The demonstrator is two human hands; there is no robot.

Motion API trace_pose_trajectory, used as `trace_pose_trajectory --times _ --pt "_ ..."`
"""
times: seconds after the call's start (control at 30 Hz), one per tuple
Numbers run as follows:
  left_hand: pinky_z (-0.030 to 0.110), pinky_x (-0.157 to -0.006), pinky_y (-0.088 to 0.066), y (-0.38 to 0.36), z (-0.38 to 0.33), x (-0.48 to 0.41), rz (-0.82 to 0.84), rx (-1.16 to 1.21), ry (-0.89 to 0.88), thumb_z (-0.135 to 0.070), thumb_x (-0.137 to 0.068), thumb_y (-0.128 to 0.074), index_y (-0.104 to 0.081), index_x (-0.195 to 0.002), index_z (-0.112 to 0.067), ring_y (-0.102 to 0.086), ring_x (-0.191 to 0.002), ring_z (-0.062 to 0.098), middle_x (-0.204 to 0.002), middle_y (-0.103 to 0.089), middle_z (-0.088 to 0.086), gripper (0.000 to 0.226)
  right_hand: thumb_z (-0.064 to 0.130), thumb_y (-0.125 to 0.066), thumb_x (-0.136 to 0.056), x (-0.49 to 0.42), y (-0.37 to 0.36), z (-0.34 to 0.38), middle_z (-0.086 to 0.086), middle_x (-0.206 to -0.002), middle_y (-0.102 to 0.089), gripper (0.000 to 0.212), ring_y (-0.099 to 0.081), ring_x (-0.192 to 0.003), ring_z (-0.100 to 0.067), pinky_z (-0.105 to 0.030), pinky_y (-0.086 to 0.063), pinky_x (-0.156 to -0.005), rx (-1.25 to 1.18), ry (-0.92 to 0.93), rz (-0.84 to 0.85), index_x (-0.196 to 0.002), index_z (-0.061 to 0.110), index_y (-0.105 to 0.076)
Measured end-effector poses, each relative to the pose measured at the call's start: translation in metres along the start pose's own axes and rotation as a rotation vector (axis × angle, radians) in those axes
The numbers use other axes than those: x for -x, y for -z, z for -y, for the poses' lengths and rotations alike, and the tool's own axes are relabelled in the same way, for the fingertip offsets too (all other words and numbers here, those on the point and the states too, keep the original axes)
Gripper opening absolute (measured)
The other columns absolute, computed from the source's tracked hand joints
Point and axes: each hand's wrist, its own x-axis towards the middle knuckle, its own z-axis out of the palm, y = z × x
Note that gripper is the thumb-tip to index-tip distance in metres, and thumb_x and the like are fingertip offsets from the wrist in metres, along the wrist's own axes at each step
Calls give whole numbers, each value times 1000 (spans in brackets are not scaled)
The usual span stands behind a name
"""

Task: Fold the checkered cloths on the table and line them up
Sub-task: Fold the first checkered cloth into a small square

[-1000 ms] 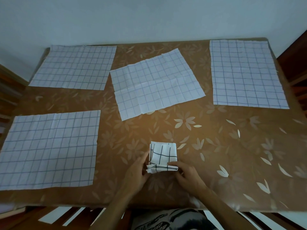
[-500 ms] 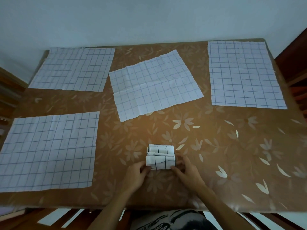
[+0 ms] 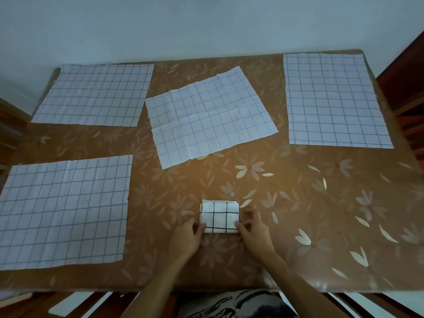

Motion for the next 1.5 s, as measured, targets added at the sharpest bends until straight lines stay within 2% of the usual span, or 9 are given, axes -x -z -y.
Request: trace_pose_trajectory --times 0.1,0.2,0.3,0.5,0.6,0.7,0.8,0.97,1.5 --pt "30 -64 -52 -5 -8 7 -245 -274 -66 -45 -98 -52 -54 -102 -19 -64 -80 16 -93 -65 -3 27 26 -68 -91 -2 -1 4 10 -77 -68 38 -64 -80 -4 -27 -53 -76 16 -17 -19 -122 17 -48" --pt "34 -70 -54 -21 -11 7 -470 -488 -482 -26 -84 -73 -62 -105 -16 -61 -87 23 -99 -64 7 26 29 -68 -91 -4 -4 3 10 -78 -68 33 -65 -78 -4 -24 -55 -72 42 -31 -32 -116 19 -49" --pt "45 -95 -53 -37 -14 -3 -427 -615 -810 -20 -84 -69 -65 -116 -13 -61 -114 30 -123 -65 15 34 31 -68 -91 -5 -4 2 11 -81 -67 22 -65 -76 -5 -19 -53 -67 70 -27 -31 -105 22 -54" --pt "46 -96 -54 -37 -12 -12 -198 -651 -625 -30 -78 -77 -66 -122 -14 -61 -122 28 -133 -62 13 48 34 -61 -95 -3 -6 3 7 -94 -69 16 -64 -79 -6 -16 -49 -63 198 29 -29 -104 21 -59" --pt "49 -98 -52 -33 -14 -17 -151 -676 -620 -33 -71 -84 -66 -121 -14 -61 -122 30 -130 -64 13 55 32 -58 -95 4 -16 1 0 -108 -58 19 -58 -87 -12 -22 -51 -62 436 160 -208 -107 17 -61" --pt "48 -104 -47 -37 -10 -20 -120 -646 -609 -35 -70 -84 -58 -129 -14 -58 -126 30 -136 -58 14 68 27 -55 -87 1 -27 2 -9 -124 -60 35 -62 -103 -24 -33 -58 -79 607 463 -279 -118 14 -61" --pt "49 -118 -28 -41 -1 -20 -116 -656 -637 -43 -90 -58 -37 -149 -10 -36 -144 32 -156 -34 16 71 30 -63 -81 -11 -39 -7 -11 -146 -51 60 -52 -132 -27 -39 -47 -102 753 635 -126 -137 11 -53" --pt "54 -117 -18 -44 2 -15 -90 -671 -581 -45 -102 -29 -22 -157 -8 -16 -152 35 -164 -17 16 66 38 -38 -94 -17 -45 -19 -11 -160 -23 65 -28 -147 -27 -41 -13 -120 853 543 22 -151 8 -32" --pt "50 -120 -9 -44 2 -16 -63 -621 -464 -50 -103 -5 -1 -160 -23 4 -154 26 -167 3 10 63 44 -27 -99 -17 -39 -20 -10 -163 -14 66 -13 -151 -24 -50 -14 -118 945 502 36 -155 9 -19"
